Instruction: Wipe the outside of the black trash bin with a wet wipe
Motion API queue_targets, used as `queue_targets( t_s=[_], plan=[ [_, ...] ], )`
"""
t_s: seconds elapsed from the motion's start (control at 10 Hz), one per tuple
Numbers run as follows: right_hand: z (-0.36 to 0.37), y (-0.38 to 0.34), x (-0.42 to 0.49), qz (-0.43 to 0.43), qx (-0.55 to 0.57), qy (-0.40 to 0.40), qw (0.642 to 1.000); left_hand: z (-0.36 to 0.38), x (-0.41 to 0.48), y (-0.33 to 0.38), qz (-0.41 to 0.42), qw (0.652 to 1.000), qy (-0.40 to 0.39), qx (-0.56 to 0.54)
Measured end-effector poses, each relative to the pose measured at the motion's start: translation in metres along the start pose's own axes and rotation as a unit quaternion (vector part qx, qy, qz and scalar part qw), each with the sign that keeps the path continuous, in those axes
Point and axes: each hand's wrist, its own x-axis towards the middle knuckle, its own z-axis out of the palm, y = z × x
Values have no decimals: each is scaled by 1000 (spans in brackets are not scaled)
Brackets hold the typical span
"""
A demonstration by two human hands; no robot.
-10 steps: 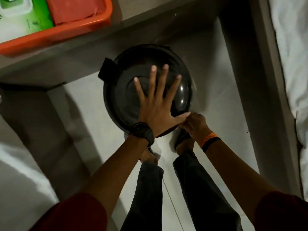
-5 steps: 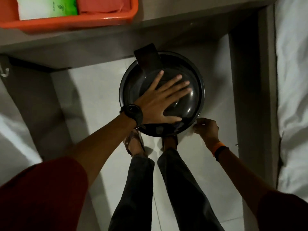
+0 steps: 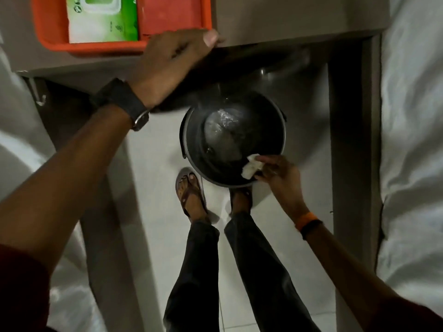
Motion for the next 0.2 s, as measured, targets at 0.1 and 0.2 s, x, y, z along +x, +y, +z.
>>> queue_targets(
  t_s=[0.1, 0.2],
  plan=[
    [38, -13, 44, -29, -110, -83, 990, -4, 9, -1, -10, 999, 31, -26],
    [51, -18, 62, -61, -261, -85, 960, 0, 12, -2, -3, 999, 34, -14]
  ],
)
